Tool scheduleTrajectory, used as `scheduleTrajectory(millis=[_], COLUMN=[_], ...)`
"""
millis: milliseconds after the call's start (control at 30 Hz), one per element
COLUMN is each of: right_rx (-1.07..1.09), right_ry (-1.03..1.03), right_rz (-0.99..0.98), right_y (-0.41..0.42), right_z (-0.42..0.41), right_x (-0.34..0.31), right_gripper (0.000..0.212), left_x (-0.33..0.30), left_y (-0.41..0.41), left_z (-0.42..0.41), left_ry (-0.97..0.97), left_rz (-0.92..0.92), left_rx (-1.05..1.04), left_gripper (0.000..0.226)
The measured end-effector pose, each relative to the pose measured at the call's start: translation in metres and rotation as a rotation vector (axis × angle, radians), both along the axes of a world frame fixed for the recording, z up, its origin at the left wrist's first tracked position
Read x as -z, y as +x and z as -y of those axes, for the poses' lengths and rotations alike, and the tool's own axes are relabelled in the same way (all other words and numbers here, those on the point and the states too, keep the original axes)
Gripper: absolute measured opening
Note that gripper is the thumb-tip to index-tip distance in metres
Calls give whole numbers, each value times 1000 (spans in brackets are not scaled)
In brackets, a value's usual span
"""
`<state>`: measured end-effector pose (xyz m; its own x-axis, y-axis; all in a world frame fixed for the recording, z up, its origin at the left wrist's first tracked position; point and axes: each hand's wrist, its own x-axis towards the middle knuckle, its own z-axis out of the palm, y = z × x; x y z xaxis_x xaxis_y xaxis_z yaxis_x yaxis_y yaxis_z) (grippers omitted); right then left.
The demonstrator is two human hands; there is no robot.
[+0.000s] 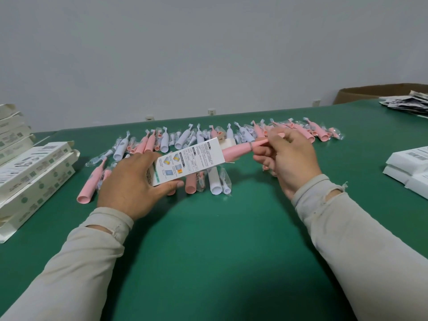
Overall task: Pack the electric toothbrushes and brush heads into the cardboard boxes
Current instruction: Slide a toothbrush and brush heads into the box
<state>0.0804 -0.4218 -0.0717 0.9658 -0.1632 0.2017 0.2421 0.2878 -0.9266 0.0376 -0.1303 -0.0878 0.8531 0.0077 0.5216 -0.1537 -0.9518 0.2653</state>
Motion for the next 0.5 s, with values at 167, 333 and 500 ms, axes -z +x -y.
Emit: scheduleTrajectory(millis=[167,333,500], right_rx=[-115,-76,-50], right_ry=[-675,-437,-591], right_rz=[261,163,258], right_y=[-12,-13,-12], right_z=[-24,-18,-14], right_x=[13,6,8], right_gripper=[20,28,31], left_x=[1,-1,0], left_y=[-1,-1,-1], left_z=[5,1,2], left_ry=[-23,-41,-43], left_rz=[-3,-21,-28], left_rx=[44,31,37], left_gripper=[83,83,80])
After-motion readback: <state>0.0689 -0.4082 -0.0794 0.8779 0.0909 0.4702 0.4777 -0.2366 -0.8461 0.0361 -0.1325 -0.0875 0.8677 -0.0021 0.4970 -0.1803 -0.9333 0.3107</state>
